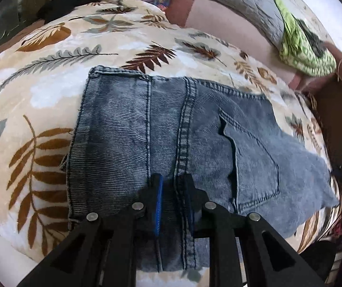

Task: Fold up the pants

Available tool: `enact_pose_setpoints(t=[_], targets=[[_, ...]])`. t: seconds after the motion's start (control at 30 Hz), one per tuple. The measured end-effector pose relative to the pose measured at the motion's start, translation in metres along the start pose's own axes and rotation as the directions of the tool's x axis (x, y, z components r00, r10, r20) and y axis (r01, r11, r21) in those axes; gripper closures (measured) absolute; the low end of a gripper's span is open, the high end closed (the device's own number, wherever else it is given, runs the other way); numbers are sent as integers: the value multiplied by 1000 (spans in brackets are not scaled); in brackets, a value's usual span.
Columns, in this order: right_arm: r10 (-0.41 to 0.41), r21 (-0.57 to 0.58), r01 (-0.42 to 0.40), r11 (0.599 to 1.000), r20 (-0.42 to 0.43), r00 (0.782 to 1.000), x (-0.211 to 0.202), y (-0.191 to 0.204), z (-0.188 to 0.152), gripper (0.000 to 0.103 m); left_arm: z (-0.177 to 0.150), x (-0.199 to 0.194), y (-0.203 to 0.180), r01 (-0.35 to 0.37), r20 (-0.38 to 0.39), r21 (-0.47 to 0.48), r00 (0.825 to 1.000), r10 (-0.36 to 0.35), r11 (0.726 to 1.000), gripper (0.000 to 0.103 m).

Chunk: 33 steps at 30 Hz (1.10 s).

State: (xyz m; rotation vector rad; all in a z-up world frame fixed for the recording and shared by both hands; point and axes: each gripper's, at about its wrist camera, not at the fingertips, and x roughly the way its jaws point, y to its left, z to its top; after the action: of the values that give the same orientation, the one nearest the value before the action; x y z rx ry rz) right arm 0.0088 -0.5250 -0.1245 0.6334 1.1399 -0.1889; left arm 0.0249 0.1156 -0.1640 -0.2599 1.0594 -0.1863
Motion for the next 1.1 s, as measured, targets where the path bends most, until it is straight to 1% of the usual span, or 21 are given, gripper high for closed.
enact_pose_setpoints(t=[0.07, 0.13, 0.2, 0.23, 0.27, 0.3, 0.37, 0.4, 0.5, 0.53, 0.57, 0.63, 0.7, 0.83, 0.9, 0.97, 1.03, 1.07, 1.1], targets=[[5, 9, -5, 1000, 2, 1000, 3, -3, 0, 50, 2, 0, 1, -8, 11, -17, 1000, 8, 1000, 84], [13, -5, -13, 1000, -20, 1000, 9, 0, 1, 50, 3, 0, 3, -21, 18, -26, 1000, 21, 999, 86], [-10, -44, 8, 999, -42, 999, 16, 9, 0, 50, 5, 2, 7, -16, 12, -36, 1000, 16, 999, 87], [-25, -61, 21, 998, -56, 998, 20, 13, -1, 50, 6, 2, 7, -22, 10, -38, 1000, 23, 999, 90], [-35, -86, 29, 996, -76, 996, 26, 18, -3, 57, 6, 2, 8, -32, 6, -35, 999, 32, 999, 92], [-64, -124, 54, 991, -83, 994, 29, 24, -5, 72, 6, 3, 8, -36, 2, -33, 999, 36, 999, 93], [-148, -205, 131, 970, -67, 987, 29, 36, -7, 87, 5, 3, 10, -32, 1, -33, 999, 32, 999, 93], [-147, -210, 136, 968, -40, 988, 24, 39, -7, 88, 6, 3, 9, -32, 1, -32, 999, 32, 999, 93], [-117, -213, 131, 968, 76, 990, -2, 45, -1, 89, 6, 2, 10, -29, 5, -37, 1000, 29, 999, 93], [-111, -216, 135, 967, 118, 987, -11, 47, 1, 89, 6, 2, 10, -27, 6, -43, 1000, 28, 999, 93], [-106, -214, 135, 967, 142, 984, -15, 48, 2, 91, 6, 1, 11, -27, 9, -51, 1000, 27, 998, 93], [-79, -201, 122, 972, 210, 974, -20, 46, 7, 91, 5, 1, 10, -29, 14, -56, 999, 30, 998, 93], [-91, -178, 132, 975, 221, 971, -11, 45, 12, 91, 4, 0, 8, -37, 18, -51, 999, 38, 998, 93], [-126, -122, 151, 981, 190, 974, 21, 33, 11, 89, 3, -3, 5, -44, 25, -45, 999, 45, 998, 93], [-139, -97, 161, 982, 201, 970, 21, 30, 5, 87, 3, -6, 3, -49, 26, -30, 998, 50, 998, 93], [-158, -84, 183, 980, 243, 957, 10, 29, -3, 87, 1, -11, 0, -62, 37, -23, 997, 63, 998, 93], [-172, -96, 215, 972, 334, 927, -12, 35, -16, 86, 0, -17, -7, -84, 56, -5, 995, 84, 996, 91], [-169, -106, 221, 969, 365, 916, -18, 38, -20, 86, -1, -21, -14, -104, 74, 14, 992, 102, 995, 89], [-161, -127, 230, 965, 404, 900, -29, 45, -29, 86, -3, -23, -19, -121, 87, 30, 989, 118, 992, 85]])
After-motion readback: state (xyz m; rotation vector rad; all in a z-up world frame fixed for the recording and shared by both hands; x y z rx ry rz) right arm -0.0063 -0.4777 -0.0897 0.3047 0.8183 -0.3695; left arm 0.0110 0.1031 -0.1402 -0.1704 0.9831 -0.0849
